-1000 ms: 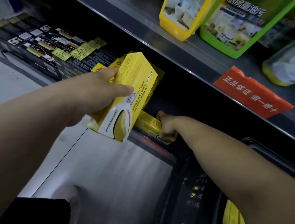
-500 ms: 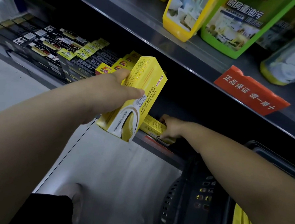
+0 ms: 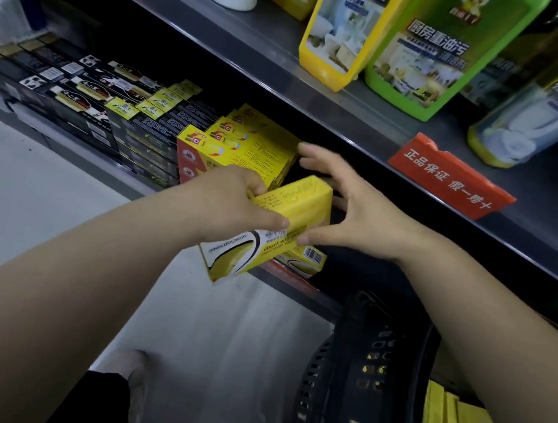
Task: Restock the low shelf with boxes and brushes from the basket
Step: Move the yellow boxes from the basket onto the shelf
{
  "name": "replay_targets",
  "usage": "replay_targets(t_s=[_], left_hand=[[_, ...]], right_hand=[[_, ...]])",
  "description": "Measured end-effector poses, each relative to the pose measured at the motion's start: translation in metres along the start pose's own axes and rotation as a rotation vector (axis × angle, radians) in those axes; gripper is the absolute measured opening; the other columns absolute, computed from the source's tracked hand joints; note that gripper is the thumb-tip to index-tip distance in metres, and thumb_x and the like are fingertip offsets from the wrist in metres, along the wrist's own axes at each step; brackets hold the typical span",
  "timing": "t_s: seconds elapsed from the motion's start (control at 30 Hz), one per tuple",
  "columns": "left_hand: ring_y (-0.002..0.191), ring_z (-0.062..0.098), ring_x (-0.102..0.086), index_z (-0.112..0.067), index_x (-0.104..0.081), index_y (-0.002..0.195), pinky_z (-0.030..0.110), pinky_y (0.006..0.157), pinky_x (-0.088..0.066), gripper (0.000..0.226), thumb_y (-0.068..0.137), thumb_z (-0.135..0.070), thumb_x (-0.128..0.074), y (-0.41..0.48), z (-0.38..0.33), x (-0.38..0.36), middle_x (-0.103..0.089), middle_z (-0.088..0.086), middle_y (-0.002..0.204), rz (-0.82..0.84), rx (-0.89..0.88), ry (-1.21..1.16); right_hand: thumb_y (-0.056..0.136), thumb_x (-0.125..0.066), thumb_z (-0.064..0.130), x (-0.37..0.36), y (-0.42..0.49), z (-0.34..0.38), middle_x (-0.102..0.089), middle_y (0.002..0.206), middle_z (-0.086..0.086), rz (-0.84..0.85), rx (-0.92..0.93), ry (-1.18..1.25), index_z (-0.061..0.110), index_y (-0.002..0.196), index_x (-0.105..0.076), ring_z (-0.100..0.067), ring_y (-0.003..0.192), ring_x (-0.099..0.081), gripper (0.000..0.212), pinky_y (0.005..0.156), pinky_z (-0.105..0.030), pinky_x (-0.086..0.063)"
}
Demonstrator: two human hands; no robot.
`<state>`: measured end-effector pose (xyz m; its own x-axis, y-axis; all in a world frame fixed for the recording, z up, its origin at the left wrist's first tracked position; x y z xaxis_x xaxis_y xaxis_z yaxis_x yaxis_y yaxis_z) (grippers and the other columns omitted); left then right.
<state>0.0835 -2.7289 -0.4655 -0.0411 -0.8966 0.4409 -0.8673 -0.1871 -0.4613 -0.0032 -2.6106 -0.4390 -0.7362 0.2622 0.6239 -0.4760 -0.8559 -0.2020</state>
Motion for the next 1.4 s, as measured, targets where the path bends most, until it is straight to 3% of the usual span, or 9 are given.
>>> replay_targets(t_s=[0.1, 0.17, 0.37, 0.47, 0.6, 0.93, 1.2, 1.3, 1.4], left_hand=[[0.089, 0.018, -0.066, -0.021, -0.066, 0.1, 0.041, 0.084, -0.053, 0.036, 0.073, -0.044, -0.073, -0.002, -0.011, -0.015, -0.07, 0.002, 0.098, 0.043, -0.085, 0.07], [0.089, 0.012, -0.063, -0.022, -0.065, 0.102, 0.028, 0.075, -0.052, 0.037, 0.074, -0.044, -0.073, 0.0, -0.015, -0.016, -0.067, -0.003, 0.1, -0.005, -0.129, 0.099], [0.093, 0.01, -0.06, -0.026, -0.061, 0.104, 0.029, 0.077, -0.048, 0.023, 0.083, -0.032, -0.068, 0.002, -0.008, 0.023, -0.062, -0.014, 0.097, -0.275, -0.174, -0.029], [0.079, 0.007, -0.061, -0.025, -0.063, 0.096, 0.023, 0.064, -0.044, 0.011, 0.085, -0.026, -0.065, 0.004, -0.006, 0.015, -0.065, -0.012, 0.088, -0.247, -0.177, -0.015], [0.076, -0.002, -0.057, -0.024, -0.064, 0.095, 0.016, 0.059, -0.043, 0.009, 0.086, -0.025, -0.063, 0.007, -0.005, 0.005, -0.063, -0.015, 0.085, -0.213, -0.183, 0.096], [0.073, -0.001, -0.056, -0.025, -0.063, 0.094, 0.018, 0.057, -0.04, 0.008, 0.087, -0.021, -0.06, 0.013, -0.002, 0.01, -0.063, -0.017, 0.081, -0.218, -0.175, 0.14], [0.072, -0.002, -0.054, -0.027, -0.062, 0.09, 0.016, 0.057, -0.039, 0.006, 0.087, -0.022, -0.059, 0.015, -0.005, 0.002, -0.062, -0.017, 0.082, -0.196, -0.156, 0.141], [0.074, 0.009, -0.061, -0.025, -0.065, 0.081, 0.021, 0.057, -0.044, 0.01, 0.088, -0.022, -0.058, 0.012, -0.003, -0.004, -0.065, -0.011, 0.082, -0.152, -0.114, 0.033], [0.087, 0.028, -0.067, -0.021, -0.069, 0.083, 0.034, 0.075, -0.053, 0.015, 0.09, -0.025, -0.056, 0.012, 0.001, -0.018, -0.072, 0.007, 0.088, -0.05, -0.061, -0.072]], right_hand=[[0.066, -0.082, 0.034, -0.007, -0.004, 0.009, -0.053, 0.12, 0.01, 0.028, 0.024, -0.335, 0.034, 0.125, -0.053, -0.007, 0.114, -0.045, 0.066, 0.098, -0.019, -0.036], [0.07, -0.078, 0.038, -0.005, -0.01, -0.001, -0.054, 0.109, 0.009, 0.08, -0.046, -0.407, 0.03, 0.119, -0.059, -0.009, 0.105, -0.049, 0.053, 0.091, -0.021, -0.039], [0.087, -0.061, 0.041, 0.032, -0.037, -0.072, -0.056, 0.112, -0.002, 0.037, -0.48, -0.424, 0.019, 0.121, -0.045, -0.012, 0.09, -0.055, 0.044, 0.071, -0.023, -0.042], [0.095, -0.05, 0.038, 0.035, -0.025, -0.11, -0.048, 0.134, -0.013, 0.041, -0.655, -0.493, 0.007, 0.141, -0.025, -0.024, 0.109, -0.053, 0.062, 0.084, -0.028, -0.043], [0.097, -0.045, 0.031, 0.024, 0.011, -0.147, -0.02, 0.153, -0.018, 0.065, -0.799, -0.618, 0.008, 0.149, -0.001, -0.037, 0.136, -0.03, 0.072, 0.108, -0.039, -0.033], [0.091, -0.056, 0.033, -0.032, 0.056, -0.194, -0.053, 0.123, -0.009, 0.206, -0.752, -0.519, 0.021, 0.141, -0.03, -0.023, 0.101, -0.055, 0.057, 0.079, -0.032, -0.044], [0.093, -0.053, 0.024, -0.024, 0.051, -0.18, -0.056, 0.107, -0.007, 0.244, -0.692, -0.642, 0.014, 0.131, -0.041, -0.021, 0.09, -0.056, 0.041, 0.072, -0.031, -0.046], [0.095, -0.047, 0.017, 0.002, 0.045, -0.15, -0.061, 0.107, -0.013, 0.173, -0.677, -0.772, 0.002, 0.121, -0.051, -0.023, 0.083, -0.056, 0.031, 0.06, -0.027, -0.04], [0.098, -0.044, 0.026, 0.021, 0.017, -0.12, -0.062, 0.104, -0.014, 0.024, -0.711, -0.413, 0.001, 0.108, -0.058, -0.026, 0.09, -0.059, 0.03, 0.076, -0.031, -0.046]])
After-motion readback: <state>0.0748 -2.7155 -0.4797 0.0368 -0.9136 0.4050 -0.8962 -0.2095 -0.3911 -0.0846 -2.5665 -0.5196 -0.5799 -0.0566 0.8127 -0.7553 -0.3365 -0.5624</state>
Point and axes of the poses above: each hand's wrist, its own y-axis towards the middle knuckle, its own x-axis out of the back of the hand, z = x × y, the point moved 7 cm from there along y, towards the middle knuckle
